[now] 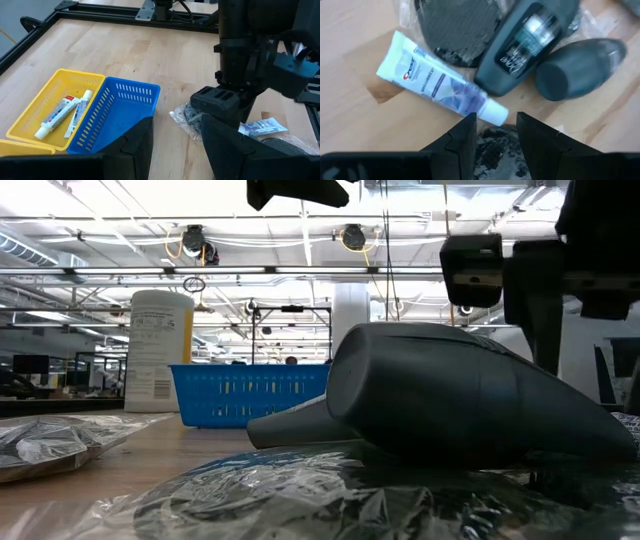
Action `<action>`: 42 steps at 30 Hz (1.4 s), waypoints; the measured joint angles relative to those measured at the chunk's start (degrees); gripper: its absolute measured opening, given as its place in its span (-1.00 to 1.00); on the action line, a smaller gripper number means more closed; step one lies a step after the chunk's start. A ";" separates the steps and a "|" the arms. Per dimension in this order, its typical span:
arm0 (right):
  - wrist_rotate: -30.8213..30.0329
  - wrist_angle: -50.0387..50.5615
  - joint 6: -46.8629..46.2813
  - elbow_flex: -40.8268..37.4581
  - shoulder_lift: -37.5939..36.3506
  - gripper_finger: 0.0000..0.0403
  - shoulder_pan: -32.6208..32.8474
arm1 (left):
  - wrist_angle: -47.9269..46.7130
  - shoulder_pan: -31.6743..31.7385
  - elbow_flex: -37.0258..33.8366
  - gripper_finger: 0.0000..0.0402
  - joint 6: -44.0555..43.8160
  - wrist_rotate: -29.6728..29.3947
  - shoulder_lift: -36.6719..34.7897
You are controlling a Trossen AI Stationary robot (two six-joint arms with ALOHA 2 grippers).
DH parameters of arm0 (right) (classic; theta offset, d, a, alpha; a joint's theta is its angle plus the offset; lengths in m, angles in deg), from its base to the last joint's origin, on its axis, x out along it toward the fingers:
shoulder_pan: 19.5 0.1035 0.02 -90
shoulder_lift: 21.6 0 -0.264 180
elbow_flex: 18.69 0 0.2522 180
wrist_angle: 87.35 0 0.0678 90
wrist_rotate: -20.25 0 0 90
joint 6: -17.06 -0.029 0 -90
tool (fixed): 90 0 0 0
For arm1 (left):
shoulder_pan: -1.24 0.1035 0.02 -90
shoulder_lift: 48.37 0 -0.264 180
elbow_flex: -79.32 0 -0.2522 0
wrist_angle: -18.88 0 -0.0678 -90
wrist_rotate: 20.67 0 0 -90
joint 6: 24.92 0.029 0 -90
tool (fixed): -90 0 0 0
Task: Pick & Place Travel size toiletries
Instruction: Put the toothpaste into the right yellow bin
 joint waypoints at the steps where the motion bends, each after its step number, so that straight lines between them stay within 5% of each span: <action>1: 0.03 -0.06 0.08 0.00 0.33 -0.33 0.19 | 0.00 0.01 0.00 -0.20 0.00 0.00 0.00; 20: -6.02 -1.37 -0.60 1.26 2.02 -0.33 2.27 | 0.00 0.00 0.00 -0.20 0.07 0.02 0.00; 31: -4.07 13.61 -31.18 10.06 2.02 -0.33 2.50 | -0.04 0.02 0.00 -0.20 0.07 0.11 0.00; 37: 4.65 13.06 -60.43 11.74 2.02 -0.33 2.06 | -0.07 -0.01 0.00 -0.20 0.07 0.30 0.00; 42: 4.41 10.88 -72.54 11.74 3.04 -0.33 2.51 | -0.09 0.02 0.00 -0.20 0.07 0.31 0.00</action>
